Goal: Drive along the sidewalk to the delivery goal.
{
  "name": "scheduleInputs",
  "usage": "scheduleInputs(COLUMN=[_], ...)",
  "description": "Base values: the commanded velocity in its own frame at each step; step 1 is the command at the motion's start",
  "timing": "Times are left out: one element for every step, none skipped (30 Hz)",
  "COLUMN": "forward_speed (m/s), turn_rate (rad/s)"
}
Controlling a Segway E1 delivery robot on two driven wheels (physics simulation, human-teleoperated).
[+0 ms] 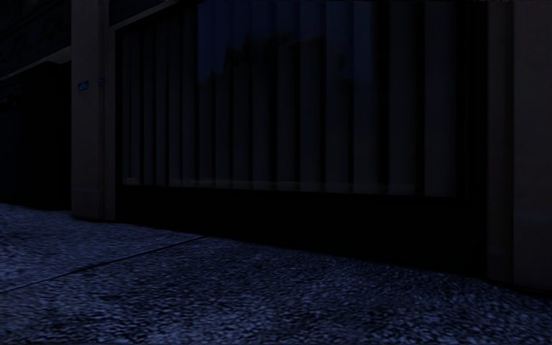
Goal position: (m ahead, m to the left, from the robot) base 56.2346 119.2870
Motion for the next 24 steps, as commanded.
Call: scheduleInputs(forward_speed=[0.49,0.50,0.51,0.52,0.52,0.52,0.52,0.52,0.52,0.52,0.52,0.53,0.53,0.53,0.53,0.53,0.53,0.53,0.53,0.53,0.55,0.59,0.62,0.63], turn_rate=[0.59,0.59,0.59,0.59,0.59,0.59,0.59,0.59,0.59,0.59,0.59,0.59,0.59,0.59,0.59,0.59,0.59,0.59,0.59,0.59,0.59,0.59,0.59,0.59])
